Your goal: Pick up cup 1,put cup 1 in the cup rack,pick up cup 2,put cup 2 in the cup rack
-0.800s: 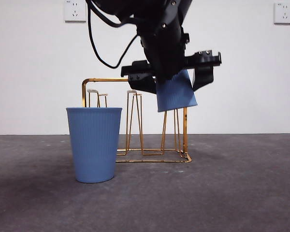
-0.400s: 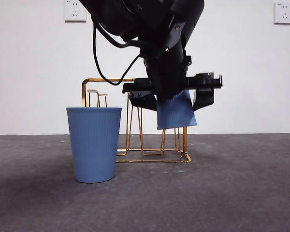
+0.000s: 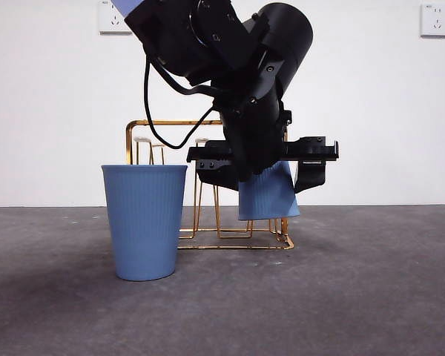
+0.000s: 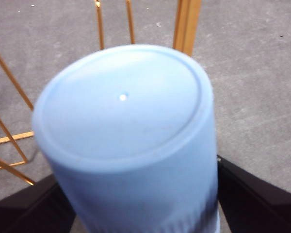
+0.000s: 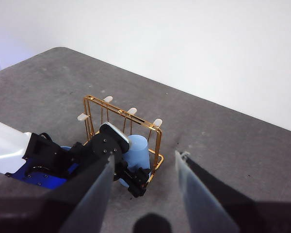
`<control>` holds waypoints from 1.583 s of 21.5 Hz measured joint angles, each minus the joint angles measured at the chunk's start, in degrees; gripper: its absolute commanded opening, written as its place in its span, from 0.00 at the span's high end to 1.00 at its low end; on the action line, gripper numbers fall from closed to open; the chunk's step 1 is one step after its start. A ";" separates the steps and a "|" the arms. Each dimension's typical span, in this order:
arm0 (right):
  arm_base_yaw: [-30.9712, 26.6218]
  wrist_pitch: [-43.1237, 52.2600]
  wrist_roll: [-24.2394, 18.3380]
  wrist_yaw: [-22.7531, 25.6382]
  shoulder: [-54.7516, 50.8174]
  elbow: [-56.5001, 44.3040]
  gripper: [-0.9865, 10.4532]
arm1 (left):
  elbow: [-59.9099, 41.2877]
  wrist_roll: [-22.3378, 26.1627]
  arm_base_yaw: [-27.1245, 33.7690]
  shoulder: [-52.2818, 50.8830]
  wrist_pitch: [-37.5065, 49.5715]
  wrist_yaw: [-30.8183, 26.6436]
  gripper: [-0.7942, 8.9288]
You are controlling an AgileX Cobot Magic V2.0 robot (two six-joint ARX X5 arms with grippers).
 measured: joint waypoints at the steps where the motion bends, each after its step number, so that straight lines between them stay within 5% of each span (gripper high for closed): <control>1: 0.00 0.00 0.00 0.00 0.00 0.00 0.72 | 0.00 -0.02 0.04 0.00 0.00 0.15 0.92; 5: 0.00 -0.02 -0.02 0.00 0.00 0.00 0.72 | 0.02 -0.15 0.63 0.00 0.26 2.56 0.91; 13: 0.00 -0.28 -0.31 0.00 0.00 0.00 0.72 | 0.50 -1.05 1.01 -0.07 -1.22 4.52 0.66; 22: 0.00 -0.26 -1.18 0.02 0.00 0.00 0.72 | 0.92 -1.55 1.36 -0.61 -3.78 7.78 0.65; 26: 0.00 -0.26 -1.31 0.00 0.00 0.00 0.72 | 1.14 -1.90 1.46 -0.79 -4.66 8.48 0.44; 34: 0.00 -0.28 -1.33 0.02 0.00 0.00 0.72 | 0.44 -4.00 1.11 -0.24 -10.32 12.28 0.43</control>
